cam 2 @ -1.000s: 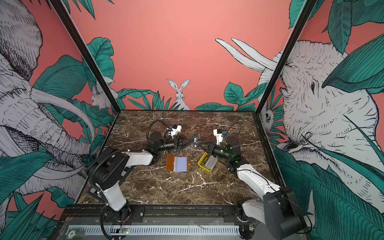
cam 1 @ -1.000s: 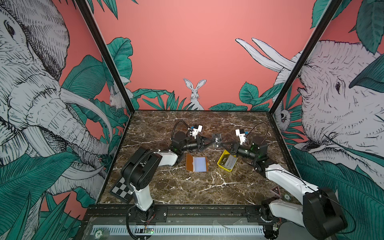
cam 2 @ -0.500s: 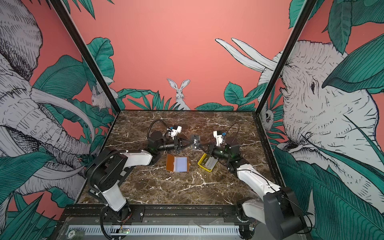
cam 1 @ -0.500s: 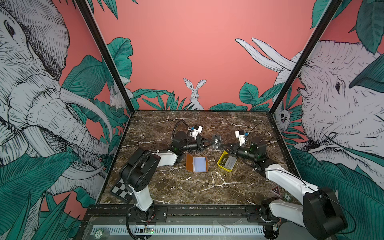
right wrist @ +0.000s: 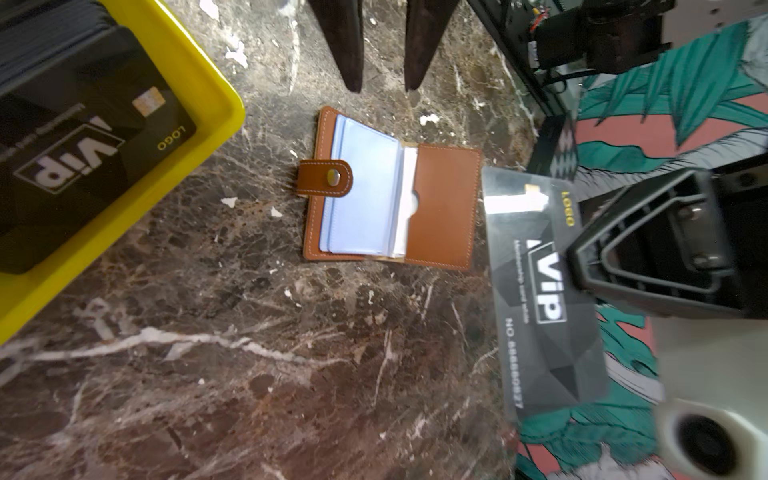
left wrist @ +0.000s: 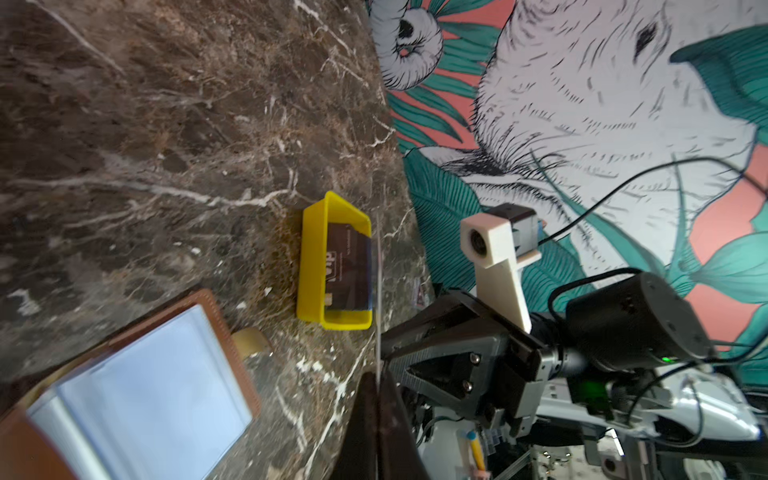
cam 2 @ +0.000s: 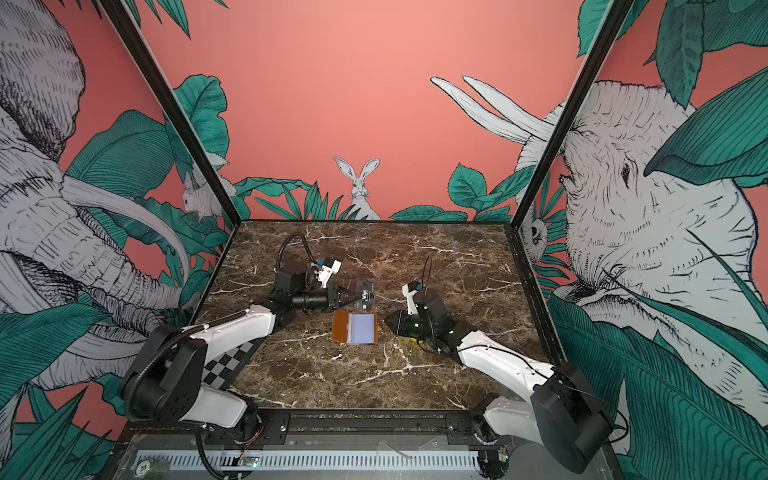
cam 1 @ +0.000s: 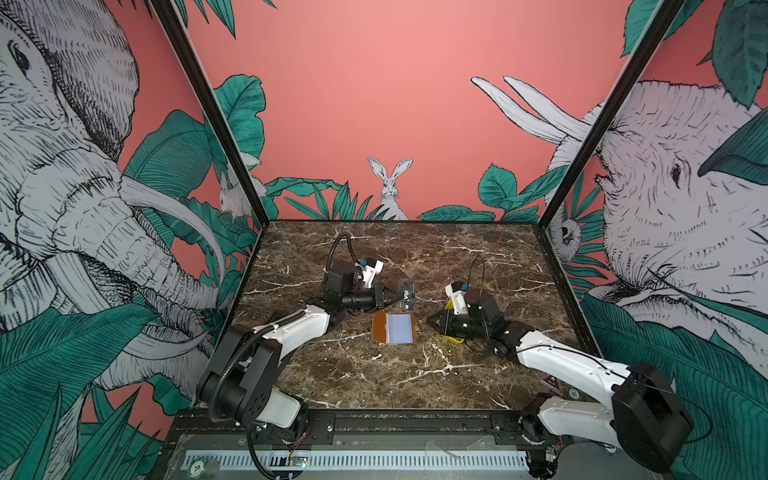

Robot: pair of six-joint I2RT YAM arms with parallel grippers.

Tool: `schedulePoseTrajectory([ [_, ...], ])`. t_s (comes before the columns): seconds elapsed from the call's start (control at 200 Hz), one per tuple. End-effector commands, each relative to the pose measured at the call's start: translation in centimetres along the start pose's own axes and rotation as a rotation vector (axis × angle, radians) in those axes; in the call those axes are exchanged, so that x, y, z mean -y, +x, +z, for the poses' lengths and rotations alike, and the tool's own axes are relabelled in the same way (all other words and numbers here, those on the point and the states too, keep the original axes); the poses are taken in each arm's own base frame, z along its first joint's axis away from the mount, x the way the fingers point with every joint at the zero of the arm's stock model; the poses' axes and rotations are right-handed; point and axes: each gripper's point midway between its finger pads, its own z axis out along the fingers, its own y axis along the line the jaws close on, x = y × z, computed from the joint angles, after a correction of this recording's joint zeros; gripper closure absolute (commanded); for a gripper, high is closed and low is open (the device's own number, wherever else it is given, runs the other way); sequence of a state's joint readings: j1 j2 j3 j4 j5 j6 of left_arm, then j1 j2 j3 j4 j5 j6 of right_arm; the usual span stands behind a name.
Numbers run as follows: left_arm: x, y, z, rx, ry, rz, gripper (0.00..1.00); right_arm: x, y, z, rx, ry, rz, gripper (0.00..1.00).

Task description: Put the credit cards into the card holder

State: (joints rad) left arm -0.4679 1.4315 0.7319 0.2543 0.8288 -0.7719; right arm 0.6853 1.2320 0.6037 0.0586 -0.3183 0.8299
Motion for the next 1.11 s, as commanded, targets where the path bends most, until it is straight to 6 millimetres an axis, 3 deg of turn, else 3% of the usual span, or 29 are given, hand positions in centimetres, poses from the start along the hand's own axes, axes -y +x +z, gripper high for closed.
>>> schedulePoseTrajectory([
  [0.0,-1.8,2.3,-1.2,-0.077,-0.120,0.043,1.00,0.7,0.2,1.3,0.007,0.090,-0.068,0.80],
  [0.265,-4.9,4.9,-1.8,-0.117,-0.215,-0.001,0.99,0.9,1.9,3.9,-0.034,0.158,-0.096,0.81],
  [0.515,-4.4,3.9,-2.2,-0.096,-0.230,0.061,0.99,1.9,2.9,5.1,-0.068,0.171,-0.088,0.81],
  [1.1,-6.6,4.3,-2.6,-0.076,-0.258,-0.013,0.99,2.6,4.1,7.2,-0.114,0.166,-0.050,0.82],
])
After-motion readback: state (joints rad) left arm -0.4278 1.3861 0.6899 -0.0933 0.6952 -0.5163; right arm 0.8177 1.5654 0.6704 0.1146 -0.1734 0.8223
